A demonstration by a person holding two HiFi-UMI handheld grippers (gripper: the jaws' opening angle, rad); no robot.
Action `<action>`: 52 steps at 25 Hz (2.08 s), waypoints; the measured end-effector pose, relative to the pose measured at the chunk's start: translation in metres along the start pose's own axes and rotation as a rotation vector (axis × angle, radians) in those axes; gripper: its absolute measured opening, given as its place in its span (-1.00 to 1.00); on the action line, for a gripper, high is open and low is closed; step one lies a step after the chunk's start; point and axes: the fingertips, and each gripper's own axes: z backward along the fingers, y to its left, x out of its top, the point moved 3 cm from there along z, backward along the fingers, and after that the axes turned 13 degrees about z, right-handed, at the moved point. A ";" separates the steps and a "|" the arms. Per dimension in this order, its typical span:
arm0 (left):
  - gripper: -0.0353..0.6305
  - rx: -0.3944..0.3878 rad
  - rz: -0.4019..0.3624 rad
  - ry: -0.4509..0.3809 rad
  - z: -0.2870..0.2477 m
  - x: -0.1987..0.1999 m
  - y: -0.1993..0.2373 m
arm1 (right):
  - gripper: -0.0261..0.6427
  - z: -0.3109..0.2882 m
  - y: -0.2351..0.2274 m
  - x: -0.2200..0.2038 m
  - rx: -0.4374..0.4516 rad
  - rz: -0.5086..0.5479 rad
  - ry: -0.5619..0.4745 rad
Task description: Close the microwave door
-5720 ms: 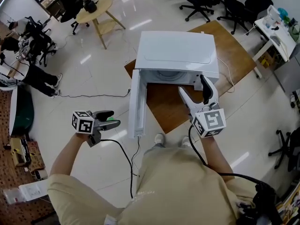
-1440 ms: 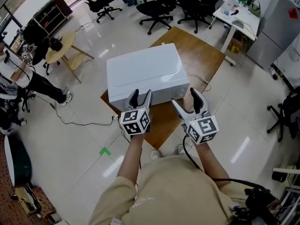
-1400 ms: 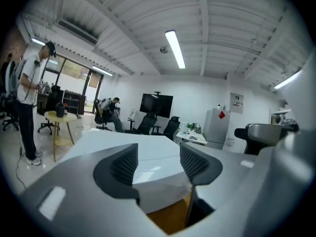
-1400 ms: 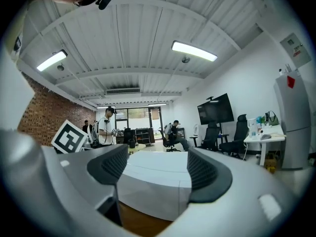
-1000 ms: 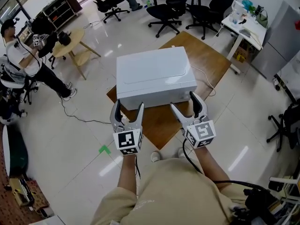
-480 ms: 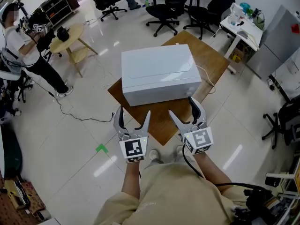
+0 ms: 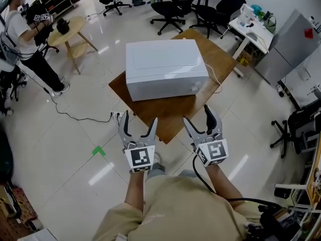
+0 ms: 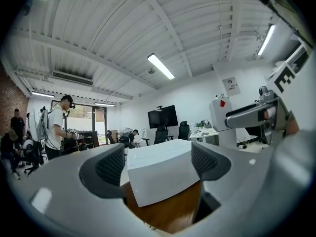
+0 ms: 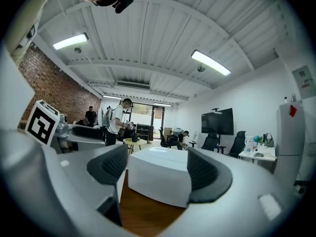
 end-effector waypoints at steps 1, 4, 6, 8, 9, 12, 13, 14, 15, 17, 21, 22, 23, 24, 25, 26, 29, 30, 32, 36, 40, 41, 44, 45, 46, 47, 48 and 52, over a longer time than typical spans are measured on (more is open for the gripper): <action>0.35 0.005 -0.001 -0.008 0.015 0.004 -0.015 | 0.17 0.019 -0.003 0.003 0.001 -0.009 -0.017; 0.35 0.016 -0.005 -0.031 0.064 0.015 -0.066 | 0.17 0.078 -0.002 0.013 0.027 -0.018 -0.072; 0.35 0.039 -0.003 -0.023 0.099 0.015 -0.097 | 0.17 0.119 0.009 0.015 0.055 -0.021 -0.100; 0.35 0.075 0.012 0.017 0.131 0.008 -0.121 | 0.17 0.157 0.019 0.013 0.080 -0.043 -0.107; 0.34 0.084 0.009 0.010 0.142 0.002 -0.130 | 0.17 0.174 0.022 0.010 0.087 -0.059 -0.101; 0.34 0.095 0.022 0.020 0.153 -0.011 -0.163 | 0.17 0.215 0.008 -0.004 0.097 -0.108 -0.068; 0.34 0.097 0.031 0.032 0.156 -0.009 -0.179 | 0.17 0.228 -0.004 -0.009 0.097 -0.129 -0.062; 0.34 0.094 0.035 0.039 0.161 -0.005 -0.197 | 0.17 0.243 -0.015 -0.013 0.093 -0.150 -0.060; 0.34 0.089 0.034 0.041 0.169 -0.001 -0.216 | 0.17 0.260 -0.025 -0.017 0.086 -0.168 -0.059; 0.34 0.080 0.032 0.029 0.191 0.009 -0.245 | 0.17 0.296 -0.039 -0.018 0.063 -0.183 -0.070; 0.33 0.051 0.000 -0.032 0.218 0.042 -0.270 | 0.17 0.341 -0.056 0.003 -0.018 -0.176 -0.122; 0.33 0.037 -0.015 -0.049 0.220 0.051 -0.275 | 0.17 0.347 -0.060 0.007 -0.038 -0.176 -0.133; 0.33 0.021 -0.029 -0.064 0.223 0.057 -0.283 | 0.17 0.355 -0.063 0.010 -0.058 -0.178 -0.139; 0.33 0.007 -0.039 -0.075 0.229 0.062 -0.291 | 0.17 0.365 -0.065 0.012 -0.079 -0.181 -0.141; 0.33 -0.005 -0.047 -0.082 0.238 0.064 -0.299 | 0.17 0.375 -0.065 0.014 -0.098 -0.186 -0.138; 0.33 -0.013 -0.052 -0.086 0.247 0.065 -0.305 | 0.17 0.383 -0.063 0.015 -0.113 -0.191 -0.133; 0.32 -0.009 -0.038 -0.087 0.276 0.057 -0.310 | 0.17 0.399 -0.049 0.017 -0.117 -0.192 -0.141; 0.32 -0.003 -0.031 -0.085 0.289 0.051 -0.308 | 0.17 0.407 -0.042 0.019 -0.116 -0.182 -0.157; 0.29 0.001 -0.031 -0.092 0.313 0.043 -0.301 | 0.17 0.423 -0.027 0.024 -0.130 -0.151 -0.191; 0.27 0.041 -0.026 -0.120 0.343 0.051 -0.254 | 0.16 0.409 0.011 0.038 -0.111 -0.123 -0.182; 0.26 0.055 0.005 -0.121 0.352 0.063 -0.218 | 0.16 0.382 0.055 0.065 -0.046 -0.065 -0.164; 0.25 0.055 0.007 -0.120 0.354 0.065 -0.207 | 0.16 0.374 0.070 0.071 -0.028 -0.054 -0.164; 0.25 0.055 0.006 -0.124 0.361 0.076 -0.181 | 0.16 0.355 0.110 0.088 0.017 -0.026 -0.167; 0.25 0.056 0.007 -0.127 0.363 0.078 -0.178 | 0.16 0.354 0.117 0.092 0.026 -0.016 -0.169; 0.25 0.057 0.010 -0.131 0.366 0.079 -0.177 | 0.16 0.355 0.121 0.095 0.031 -0.008 -0.171; 0.24 0.057 0.013 -0.134 0.368 0.080 -0.177 | 0.16 0.356 0.123 0.096 0.034 -0.002 -0.169; 0.24 0.057 0.015 -0.136 0.371 0.079 -0.178 | 0.16 0.357 0.123 0.095 0.033 0.002 -0.164; 0.24 0.050 0.022 -0.129 0.376 0.073 -0.177 | 0.16 0.358 0.123 0.087 0.020 0.020 -0.106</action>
